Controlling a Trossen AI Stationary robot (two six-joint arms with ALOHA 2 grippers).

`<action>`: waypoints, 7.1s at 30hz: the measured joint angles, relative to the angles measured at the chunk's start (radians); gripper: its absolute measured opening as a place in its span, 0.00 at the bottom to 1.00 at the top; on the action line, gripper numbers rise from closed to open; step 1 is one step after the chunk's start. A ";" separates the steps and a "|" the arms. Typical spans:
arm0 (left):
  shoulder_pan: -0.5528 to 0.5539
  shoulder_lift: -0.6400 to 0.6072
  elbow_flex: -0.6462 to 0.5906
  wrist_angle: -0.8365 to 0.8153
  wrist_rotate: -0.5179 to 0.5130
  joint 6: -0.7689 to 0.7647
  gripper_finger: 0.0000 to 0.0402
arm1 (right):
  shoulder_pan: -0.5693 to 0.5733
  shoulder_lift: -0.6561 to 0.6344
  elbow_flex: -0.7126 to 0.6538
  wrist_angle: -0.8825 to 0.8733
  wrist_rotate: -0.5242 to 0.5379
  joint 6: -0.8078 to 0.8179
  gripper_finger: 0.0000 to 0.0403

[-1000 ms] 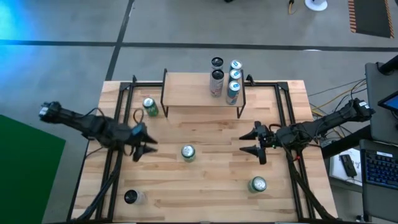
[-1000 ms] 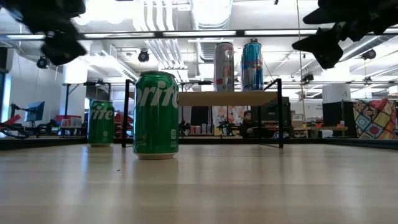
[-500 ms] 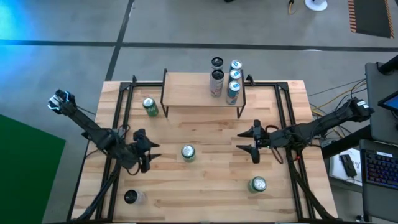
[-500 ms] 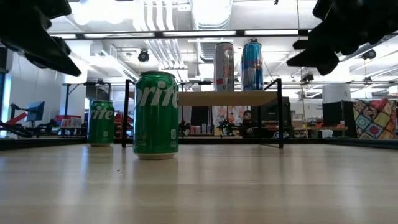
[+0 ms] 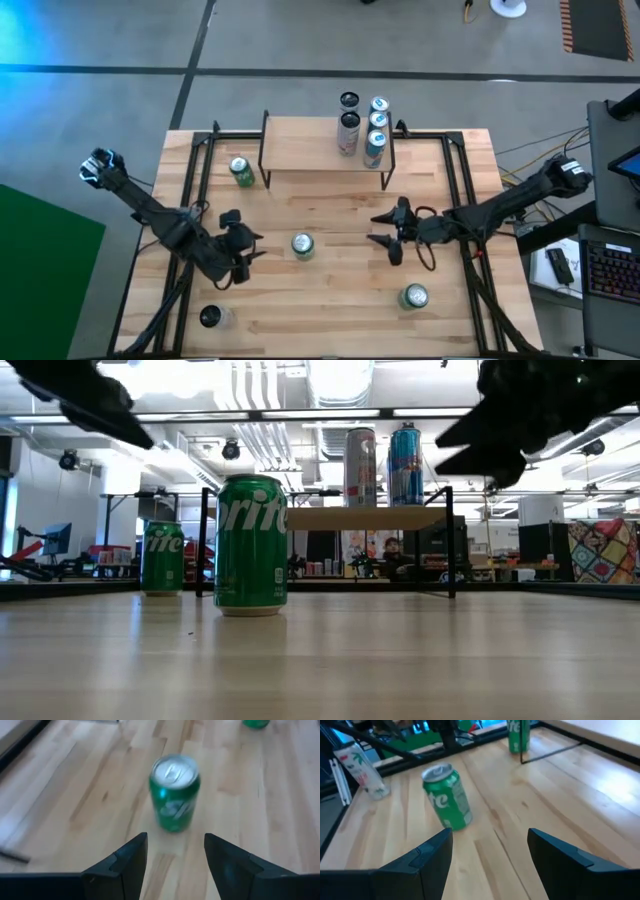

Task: Sort soda cans
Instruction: Put the white-pink soda can on the shelf and align it with other white-pink soda cans

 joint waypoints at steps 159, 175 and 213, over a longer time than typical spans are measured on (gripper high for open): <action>0.108 0.360 0.471 0.034 0.548 0.852 0.63 | 0.071 0.776 0.582 0.412 -0.266 -0.217 0.91; 0.182 0.390 0.493 0.053 0.594 0.970 0.63 | 0.031 0.778 0.602 0.362 -0.451 -0.199 0.91; 0.279 0.248 0.151 0.720 0.304 0.811 0.90 | 0.018 0.682 0.227 0.899 -0.034 -0.453 0.64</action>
